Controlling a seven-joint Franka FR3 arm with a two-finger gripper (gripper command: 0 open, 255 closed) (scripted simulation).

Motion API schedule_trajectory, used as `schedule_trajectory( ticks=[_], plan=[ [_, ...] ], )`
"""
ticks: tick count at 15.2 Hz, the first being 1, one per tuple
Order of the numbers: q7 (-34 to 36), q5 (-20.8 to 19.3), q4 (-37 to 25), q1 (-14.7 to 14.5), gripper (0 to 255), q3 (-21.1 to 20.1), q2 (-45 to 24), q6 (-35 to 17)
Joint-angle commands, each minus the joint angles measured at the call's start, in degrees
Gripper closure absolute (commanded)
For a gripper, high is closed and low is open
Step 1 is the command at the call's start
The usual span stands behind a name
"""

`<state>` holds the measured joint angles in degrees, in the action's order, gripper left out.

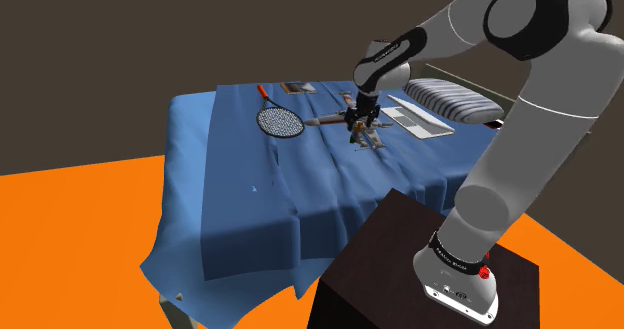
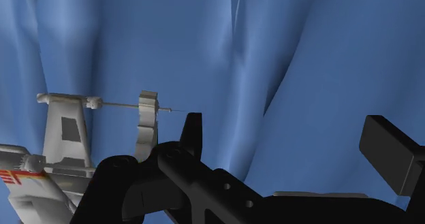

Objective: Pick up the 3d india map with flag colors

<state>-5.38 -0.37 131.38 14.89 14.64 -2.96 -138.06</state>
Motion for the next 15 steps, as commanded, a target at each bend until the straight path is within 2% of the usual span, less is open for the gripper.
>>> schedule_trajectory(
  ticks=[1,7,13,15],
  plan=[
    [-1.3,1.3,-2.0,0.9,0,0.7,-3.9,-2.1],
    [-5.2,6.0,-10.3,4.7,0,1.3,-15.7,-5.9],
    [-7.9,9.9,-20.7,9.6,0,0.6,-27.3,-7.6],
    [-8.2,10.4,-22.0,10.3,0,0.3,-29.1,-8.2]
  ],
)
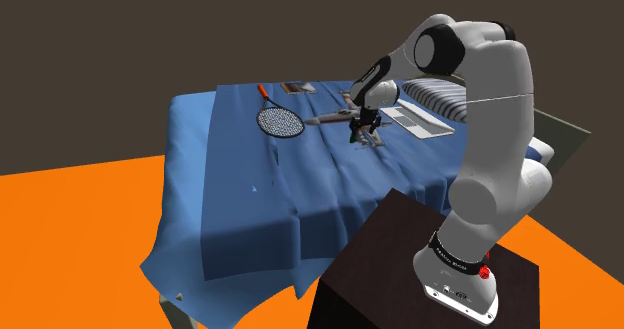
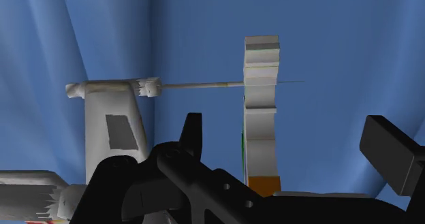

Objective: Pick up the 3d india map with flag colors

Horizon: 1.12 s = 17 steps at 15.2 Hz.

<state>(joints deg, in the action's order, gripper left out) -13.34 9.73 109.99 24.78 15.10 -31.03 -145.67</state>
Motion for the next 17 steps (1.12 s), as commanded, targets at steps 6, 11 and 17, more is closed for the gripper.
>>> schedule_trajectory(
  ticks=[6,11,17],
  plan=[
    [-0.9,1.4,-1.1,1.2,0,-1.2,-4.6,-3.6],
    [-1.1,1.5,-0.9,1.5,255,-1.4,-4.9,-4.2],
    [-1.1,1.5,-0.8,1.5,255,-1.4,-4.9,-4.3]
  ],
)
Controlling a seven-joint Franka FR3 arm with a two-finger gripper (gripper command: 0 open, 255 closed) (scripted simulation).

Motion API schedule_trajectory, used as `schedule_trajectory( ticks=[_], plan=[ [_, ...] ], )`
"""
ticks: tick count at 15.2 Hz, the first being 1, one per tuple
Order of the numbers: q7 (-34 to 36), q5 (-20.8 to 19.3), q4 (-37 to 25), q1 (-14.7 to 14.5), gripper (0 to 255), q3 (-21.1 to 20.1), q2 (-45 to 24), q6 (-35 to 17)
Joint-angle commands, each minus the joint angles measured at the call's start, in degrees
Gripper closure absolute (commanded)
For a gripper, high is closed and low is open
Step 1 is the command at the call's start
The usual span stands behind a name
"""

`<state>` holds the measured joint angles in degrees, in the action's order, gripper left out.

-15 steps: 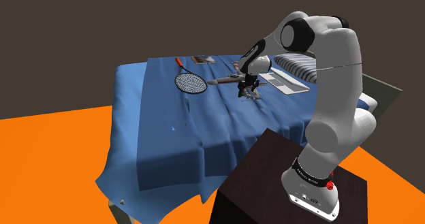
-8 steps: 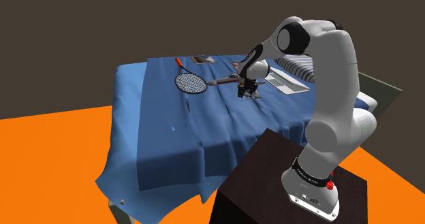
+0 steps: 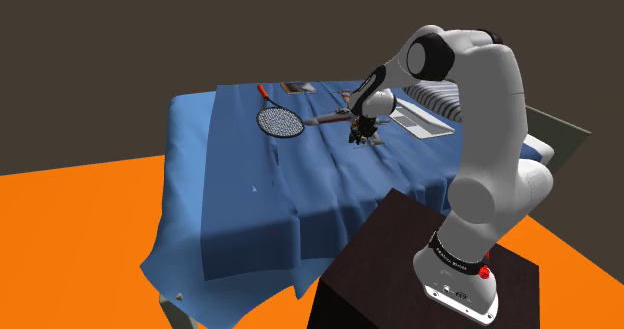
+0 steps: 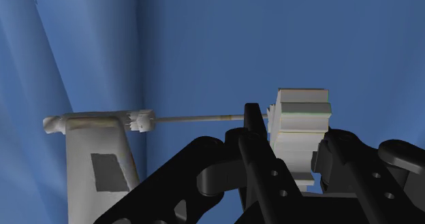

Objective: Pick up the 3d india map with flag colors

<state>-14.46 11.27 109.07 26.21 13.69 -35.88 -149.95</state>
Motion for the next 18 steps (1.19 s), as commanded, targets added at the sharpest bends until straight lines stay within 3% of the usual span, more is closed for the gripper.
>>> schedule_trajectory(
  ticks=[1,18],
  plan=[
    [0.2,-0.1,-0.2,-0.1,255,0.1,-0.1,0.4],
    [1.9,-3.0,0.2,-2.0,255,2.6,8.6,8.5]
  ],
)
